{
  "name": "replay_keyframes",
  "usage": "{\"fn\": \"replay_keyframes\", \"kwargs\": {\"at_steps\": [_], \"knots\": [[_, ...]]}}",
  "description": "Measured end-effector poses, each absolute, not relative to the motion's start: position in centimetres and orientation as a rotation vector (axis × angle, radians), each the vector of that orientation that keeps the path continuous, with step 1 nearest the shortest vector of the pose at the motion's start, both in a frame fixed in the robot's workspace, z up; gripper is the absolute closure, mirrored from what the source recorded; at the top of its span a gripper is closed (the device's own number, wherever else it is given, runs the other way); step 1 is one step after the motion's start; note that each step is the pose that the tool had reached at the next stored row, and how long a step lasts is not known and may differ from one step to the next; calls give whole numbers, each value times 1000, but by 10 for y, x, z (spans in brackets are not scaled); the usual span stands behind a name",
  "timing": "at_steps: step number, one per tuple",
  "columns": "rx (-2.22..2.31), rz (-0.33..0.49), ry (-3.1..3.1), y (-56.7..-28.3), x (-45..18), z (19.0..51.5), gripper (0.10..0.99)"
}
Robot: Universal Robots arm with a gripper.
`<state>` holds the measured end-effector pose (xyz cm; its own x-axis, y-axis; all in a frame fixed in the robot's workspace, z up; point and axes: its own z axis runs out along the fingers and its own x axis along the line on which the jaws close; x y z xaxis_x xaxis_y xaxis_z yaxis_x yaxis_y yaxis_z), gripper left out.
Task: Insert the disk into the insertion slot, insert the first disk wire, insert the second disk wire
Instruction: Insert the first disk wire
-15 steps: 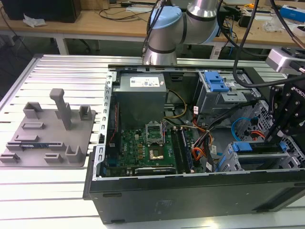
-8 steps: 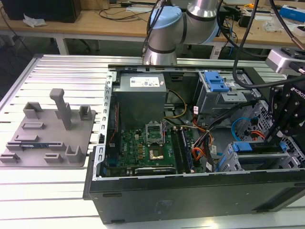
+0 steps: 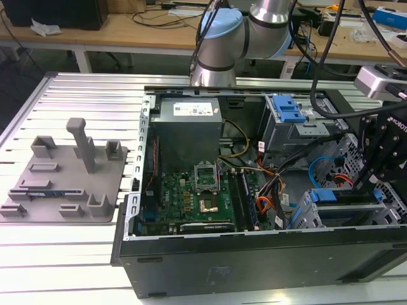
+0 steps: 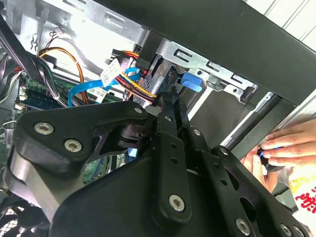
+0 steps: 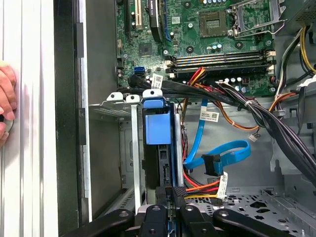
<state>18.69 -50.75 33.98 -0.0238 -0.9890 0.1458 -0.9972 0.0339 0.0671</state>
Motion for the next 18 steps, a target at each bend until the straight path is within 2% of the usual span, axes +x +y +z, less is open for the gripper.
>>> {"fn": "replay_keyframes", "kwargs": {"at_steps": [18], "knots": [[2089,72,-2149,-508,185,347,922]]}}
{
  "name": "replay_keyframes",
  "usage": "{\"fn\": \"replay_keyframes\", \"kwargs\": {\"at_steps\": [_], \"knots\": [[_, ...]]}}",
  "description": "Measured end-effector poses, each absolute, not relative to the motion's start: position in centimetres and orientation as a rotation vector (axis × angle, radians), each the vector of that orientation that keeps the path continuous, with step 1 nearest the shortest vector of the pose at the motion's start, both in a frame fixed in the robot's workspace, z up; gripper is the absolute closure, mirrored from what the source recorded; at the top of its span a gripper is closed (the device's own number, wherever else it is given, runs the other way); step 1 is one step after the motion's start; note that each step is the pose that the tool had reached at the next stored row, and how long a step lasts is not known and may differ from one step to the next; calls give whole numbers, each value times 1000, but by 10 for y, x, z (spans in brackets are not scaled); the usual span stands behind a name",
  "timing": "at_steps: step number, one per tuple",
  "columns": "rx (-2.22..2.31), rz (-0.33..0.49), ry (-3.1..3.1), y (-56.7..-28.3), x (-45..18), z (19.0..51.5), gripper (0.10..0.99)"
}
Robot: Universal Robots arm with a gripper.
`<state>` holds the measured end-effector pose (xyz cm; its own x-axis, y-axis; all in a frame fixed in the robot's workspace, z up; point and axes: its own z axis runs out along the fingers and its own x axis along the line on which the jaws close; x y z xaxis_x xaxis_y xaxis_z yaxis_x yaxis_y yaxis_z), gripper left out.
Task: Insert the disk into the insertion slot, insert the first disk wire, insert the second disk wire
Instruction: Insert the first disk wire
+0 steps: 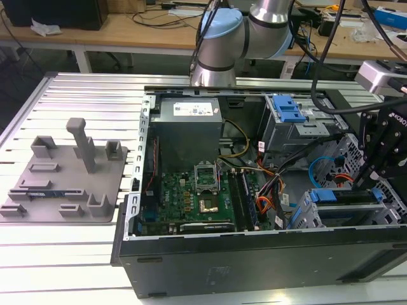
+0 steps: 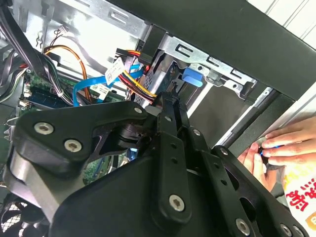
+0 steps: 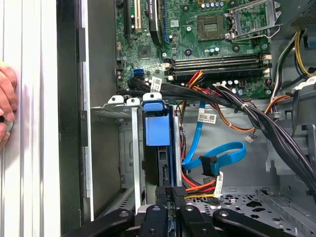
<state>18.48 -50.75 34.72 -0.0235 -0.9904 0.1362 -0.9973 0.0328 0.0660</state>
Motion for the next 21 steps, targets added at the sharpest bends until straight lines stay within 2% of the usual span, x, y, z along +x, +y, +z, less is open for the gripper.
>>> {"fn": "replay_keyframes", "kwargs": {"at_steps": [21], "knots": [[2096,74,-2147,-508,185,346,922]]}}
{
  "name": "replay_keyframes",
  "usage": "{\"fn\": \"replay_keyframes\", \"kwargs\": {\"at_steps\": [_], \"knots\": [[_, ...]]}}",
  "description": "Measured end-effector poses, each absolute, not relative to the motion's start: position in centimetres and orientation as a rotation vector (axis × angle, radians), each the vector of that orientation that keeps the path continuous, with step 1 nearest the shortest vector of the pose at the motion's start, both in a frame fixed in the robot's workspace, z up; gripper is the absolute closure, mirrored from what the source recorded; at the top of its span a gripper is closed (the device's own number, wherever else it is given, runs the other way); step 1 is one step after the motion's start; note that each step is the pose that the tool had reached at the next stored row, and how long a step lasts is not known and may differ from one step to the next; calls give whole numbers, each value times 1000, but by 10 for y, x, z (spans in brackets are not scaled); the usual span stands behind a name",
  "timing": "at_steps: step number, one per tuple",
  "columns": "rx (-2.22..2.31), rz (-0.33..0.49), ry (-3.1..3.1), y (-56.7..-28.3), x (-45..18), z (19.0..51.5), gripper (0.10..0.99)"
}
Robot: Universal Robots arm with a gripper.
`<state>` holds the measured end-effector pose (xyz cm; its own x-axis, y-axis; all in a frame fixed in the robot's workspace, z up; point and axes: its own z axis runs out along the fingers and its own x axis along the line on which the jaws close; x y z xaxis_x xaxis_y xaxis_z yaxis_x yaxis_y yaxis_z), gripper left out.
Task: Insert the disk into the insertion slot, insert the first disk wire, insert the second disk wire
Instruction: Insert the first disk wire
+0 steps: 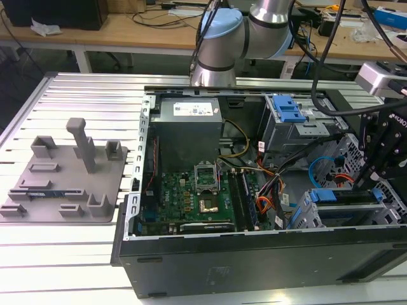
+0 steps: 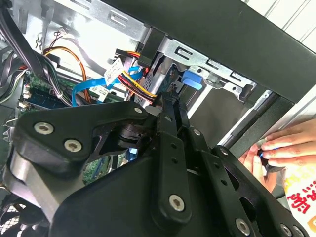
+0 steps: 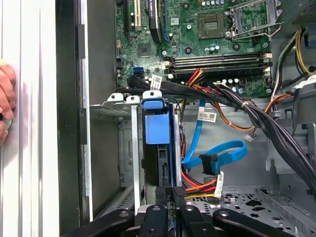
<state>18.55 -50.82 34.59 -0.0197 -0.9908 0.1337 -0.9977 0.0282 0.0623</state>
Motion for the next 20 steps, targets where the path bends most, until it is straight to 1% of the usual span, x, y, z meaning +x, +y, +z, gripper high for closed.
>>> {"fn": "replay_keyframes", "kwargs": {"at_steps": [20], "knots": [[2116,76,-2128,-508,186,338,922]]}}
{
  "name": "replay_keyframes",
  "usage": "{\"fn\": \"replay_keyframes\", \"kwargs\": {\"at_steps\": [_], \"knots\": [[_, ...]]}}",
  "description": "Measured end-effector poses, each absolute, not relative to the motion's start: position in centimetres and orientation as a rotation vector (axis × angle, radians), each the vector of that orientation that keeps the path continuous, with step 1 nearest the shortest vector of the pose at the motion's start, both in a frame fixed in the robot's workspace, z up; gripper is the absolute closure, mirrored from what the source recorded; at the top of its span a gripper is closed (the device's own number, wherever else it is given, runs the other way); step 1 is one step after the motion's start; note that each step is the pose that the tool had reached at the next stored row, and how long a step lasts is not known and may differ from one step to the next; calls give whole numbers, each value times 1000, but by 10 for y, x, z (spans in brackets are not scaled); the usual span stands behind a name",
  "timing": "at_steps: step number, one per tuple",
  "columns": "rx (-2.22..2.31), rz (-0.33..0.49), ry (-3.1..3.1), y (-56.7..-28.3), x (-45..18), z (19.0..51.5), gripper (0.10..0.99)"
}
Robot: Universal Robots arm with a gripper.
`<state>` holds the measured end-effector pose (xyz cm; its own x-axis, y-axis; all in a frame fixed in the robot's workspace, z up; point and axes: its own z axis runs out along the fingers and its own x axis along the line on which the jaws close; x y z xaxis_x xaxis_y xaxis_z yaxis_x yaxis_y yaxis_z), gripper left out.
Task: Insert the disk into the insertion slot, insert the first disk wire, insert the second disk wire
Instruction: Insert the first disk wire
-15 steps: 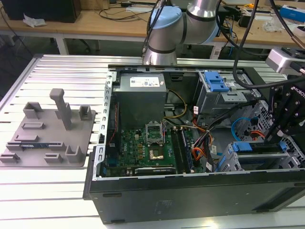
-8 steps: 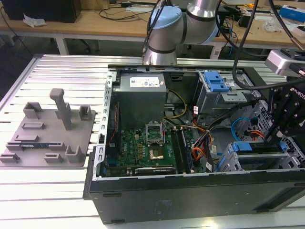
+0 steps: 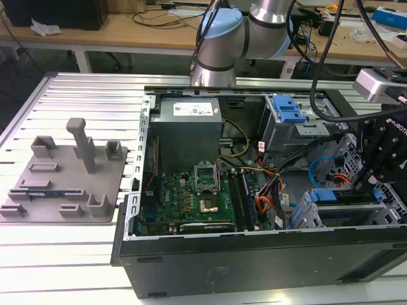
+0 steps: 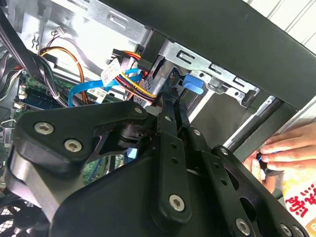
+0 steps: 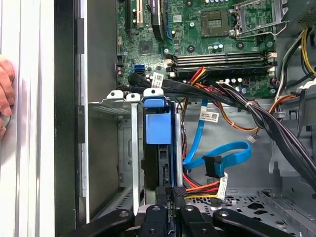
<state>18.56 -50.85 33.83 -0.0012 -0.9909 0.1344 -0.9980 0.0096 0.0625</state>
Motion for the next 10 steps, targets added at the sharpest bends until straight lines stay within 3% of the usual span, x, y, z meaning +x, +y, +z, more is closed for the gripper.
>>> {"fn": "replay_keyframes", "kwargs": {"at_steps": [9,10], "knots": [[2125,77,-2119,-509,185,333,922],[2126,75,-2120,-509,184,332,855]]}}
